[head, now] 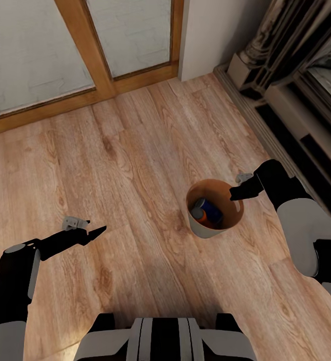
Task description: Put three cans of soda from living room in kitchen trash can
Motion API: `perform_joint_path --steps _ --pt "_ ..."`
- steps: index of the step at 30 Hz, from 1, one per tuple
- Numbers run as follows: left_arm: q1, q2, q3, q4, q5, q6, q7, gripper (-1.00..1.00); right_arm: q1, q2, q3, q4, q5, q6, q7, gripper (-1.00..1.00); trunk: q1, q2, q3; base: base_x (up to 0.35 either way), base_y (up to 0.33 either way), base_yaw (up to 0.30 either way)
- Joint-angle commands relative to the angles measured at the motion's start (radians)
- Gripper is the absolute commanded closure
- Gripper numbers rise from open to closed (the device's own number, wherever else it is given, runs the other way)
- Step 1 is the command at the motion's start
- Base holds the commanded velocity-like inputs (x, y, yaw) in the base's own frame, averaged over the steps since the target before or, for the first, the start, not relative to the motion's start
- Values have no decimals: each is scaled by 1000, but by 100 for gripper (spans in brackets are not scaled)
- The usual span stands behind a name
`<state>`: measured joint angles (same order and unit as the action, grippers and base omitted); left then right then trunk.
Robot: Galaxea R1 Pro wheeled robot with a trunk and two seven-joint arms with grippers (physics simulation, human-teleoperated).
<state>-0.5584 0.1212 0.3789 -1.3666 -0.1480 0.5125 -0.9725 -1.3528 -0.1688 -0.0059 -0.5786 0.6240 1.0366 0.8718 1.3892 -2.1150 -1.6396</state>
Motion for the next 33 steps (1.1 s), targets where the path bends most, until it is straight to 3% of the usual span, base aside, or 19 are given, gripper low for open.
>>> perform_joint_path --steps 1,6,11,19,28,33 --pt "0 0 0 0 0 0 0 -100 0 0 -1 0 -18 11 7 100 0 0 0 0 0 0" --pt "0 0 0 1 1 0 -1 -100 0 0 0 0 -18 11 7 100 0 0 0 0 0 0" --pt "0 0 0 1 -3 0 0 -100 0 0 -2 0 -18 11 7 100 19 -35 -16 0 0 0" --pt "0 0 0 1 -2 0 -1 -100 0 1 0 0 -18 11 7 100 19 -35 -16 0 0 0" --pt "0 0 -1 1 -4 0 0 -100 0 0 -1 0 -18 11 7 100 54 -98 -44 0 0 0" --pt "0 0 -1 1 -4 0 0 -100 0 0 -1 0 -18 11 7 100 54 -98 -44 0 0 0"
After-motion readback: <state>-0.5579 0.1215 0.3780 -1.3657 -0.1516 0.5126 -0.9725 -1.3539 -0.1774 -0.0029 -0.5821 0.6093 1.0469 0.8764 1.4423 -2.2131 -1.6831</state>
